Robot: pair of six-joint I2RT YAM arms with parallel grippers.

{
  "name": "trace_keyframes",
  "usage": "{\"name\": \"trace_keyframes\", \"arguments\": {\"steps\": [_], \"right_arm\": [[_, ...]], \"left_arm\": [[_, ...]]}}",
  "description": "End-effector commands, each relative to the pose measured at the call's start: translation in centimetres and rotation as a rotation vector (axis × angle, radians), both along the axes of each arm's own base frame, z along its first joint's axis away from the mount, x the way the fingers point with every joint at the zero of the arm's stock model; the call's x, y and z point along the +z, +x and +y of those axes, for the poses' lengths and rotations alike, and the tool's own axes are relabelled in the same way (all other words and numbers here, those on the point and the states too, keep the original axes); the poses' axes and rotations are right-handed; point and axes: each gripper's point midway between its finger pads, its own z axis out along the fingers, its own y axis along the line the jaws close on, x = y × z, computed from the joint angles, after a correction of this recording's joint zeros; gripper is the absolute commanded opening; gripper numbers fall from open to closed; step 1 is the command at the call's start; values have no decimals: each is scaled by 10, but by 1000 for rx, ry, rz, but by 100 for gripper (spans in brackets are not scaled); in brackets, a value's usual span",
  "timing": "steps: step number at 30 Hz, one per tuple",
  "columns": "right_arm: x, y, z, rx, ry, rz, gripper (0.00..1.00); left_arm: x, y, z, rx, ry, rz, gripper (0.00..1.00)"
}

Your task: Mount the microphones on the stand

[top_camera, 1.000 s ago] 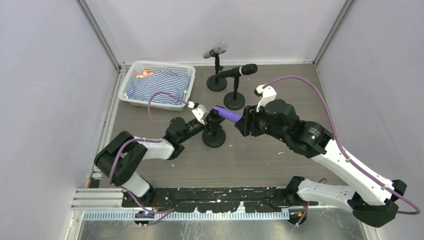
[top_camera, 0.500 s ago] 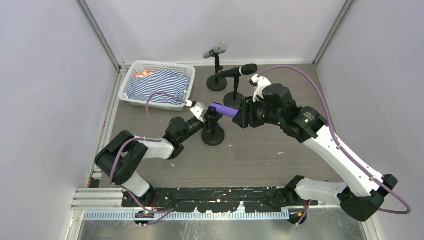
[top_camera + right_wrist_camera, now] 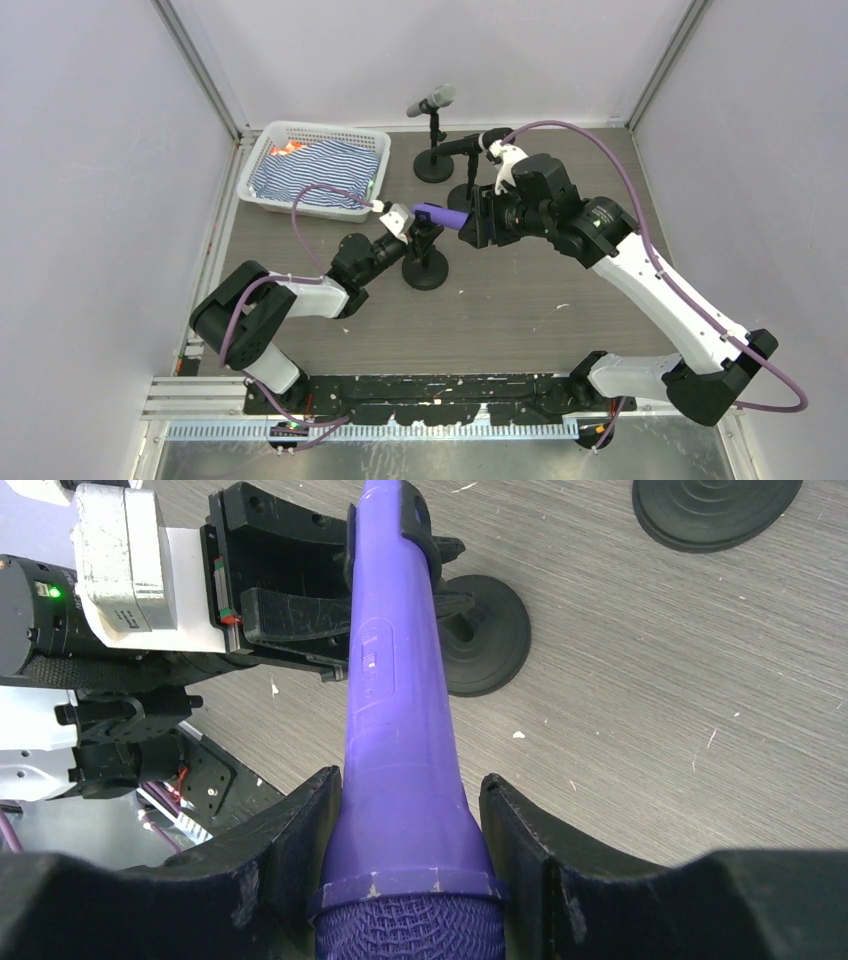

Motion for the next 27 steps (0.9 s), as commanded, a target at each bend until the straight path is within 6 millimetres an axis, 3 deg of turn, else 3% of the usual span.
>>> {"name": "trace_keyframes", "arguments": {"steps": [1,27], "right_arm": [[-58,12,23,45,-85,121,1],[-102,34,39,85,-172,175,1]], "left_arm": [[12,-83,-63,-419,44,-130,0],[11,-97,-73,-489,44,-134,0]]}}
